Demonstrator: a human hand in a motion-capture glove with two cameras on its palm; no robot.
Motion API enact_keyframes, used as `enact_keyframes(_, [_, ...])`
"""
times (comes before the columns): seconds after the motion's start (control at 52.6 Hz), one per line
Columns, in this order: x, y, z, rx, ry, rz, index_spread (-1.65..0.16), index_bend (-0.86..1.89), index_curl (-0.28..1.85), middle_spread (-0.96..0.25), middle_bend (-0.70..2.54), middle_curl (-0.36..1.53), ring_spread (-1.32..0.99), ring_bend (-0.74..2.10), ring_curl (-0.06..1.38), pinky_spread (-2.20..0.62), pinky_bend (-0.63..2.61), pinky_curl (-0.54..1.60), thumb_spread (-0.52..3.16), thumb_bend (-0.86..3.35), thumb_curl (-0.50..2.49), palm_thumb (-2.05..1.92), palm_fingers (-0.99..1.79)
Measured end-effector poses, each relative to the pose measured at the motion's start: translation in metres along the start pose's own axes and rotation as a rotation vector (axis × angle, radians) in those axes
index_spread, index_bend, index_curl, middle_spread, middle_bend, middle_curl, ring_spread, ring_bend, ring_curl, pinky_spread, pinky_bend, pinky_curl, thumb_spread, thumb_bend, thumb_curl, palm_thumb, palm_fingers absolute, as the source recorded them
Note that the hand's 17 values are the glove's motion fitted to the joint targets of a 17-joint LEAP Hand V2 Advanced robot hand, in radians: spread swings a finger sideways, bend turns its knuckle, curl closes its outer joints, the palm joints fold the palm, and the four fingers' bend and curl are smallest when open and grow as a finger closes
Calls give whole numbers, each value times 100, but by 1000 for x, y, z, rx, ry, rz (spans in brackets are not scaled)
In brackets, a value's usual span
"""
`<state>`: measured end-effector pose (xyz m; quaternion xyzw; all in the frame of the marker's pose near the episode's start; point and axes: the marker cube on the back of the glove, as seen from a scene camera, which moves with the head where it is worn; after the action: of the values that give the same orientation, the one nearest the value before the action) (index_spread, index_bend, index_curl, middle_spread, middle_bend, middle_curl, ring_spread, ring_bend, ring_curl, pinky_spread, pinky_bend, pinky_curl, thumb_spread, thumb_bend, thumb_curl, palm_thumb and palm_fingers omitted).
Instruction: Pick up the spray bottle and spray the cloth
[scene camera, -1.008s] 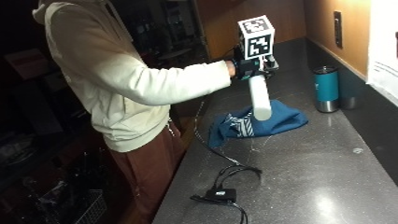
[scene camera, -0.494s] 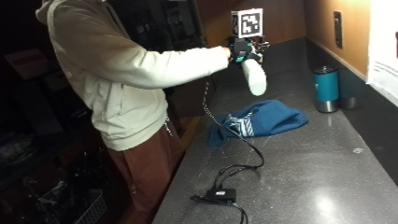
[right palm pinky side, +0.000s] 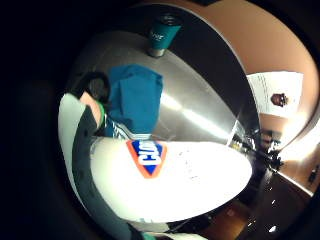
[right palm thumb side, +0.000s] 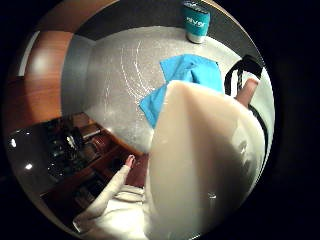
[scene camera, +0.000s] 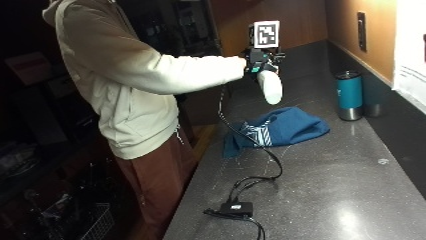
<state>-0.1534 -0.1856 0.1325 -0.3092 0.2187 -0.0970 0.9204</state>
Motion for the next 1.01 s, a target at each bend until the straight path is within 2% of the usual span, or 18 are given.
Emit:
enact_keyframes(0.247, [-1,-1,6,-4,-6,-9,-21,37,53,-13,51,52,-19,50,48,-29,32,40,3,-3,75,103,133])
enact_keyframes(0.342, [-4,-8,-2,6,-21,142,-21,37,53,-13,51,52,-19,50,48,-29,32,40,3,-3,75,103,133])
enact_keyframes(0.437, [-3,0,-8,15,-17,-31,-21,37,53,-13,51,52,-19,50,48,-29,32,40,3,-3,75,103,133])
enact_keyframes(1.008, [-8,-1,-4,-7,8,-22,-20,37,53,-13,51,52,-19,51,48,-29,32,40,3,-3,75,102,133])
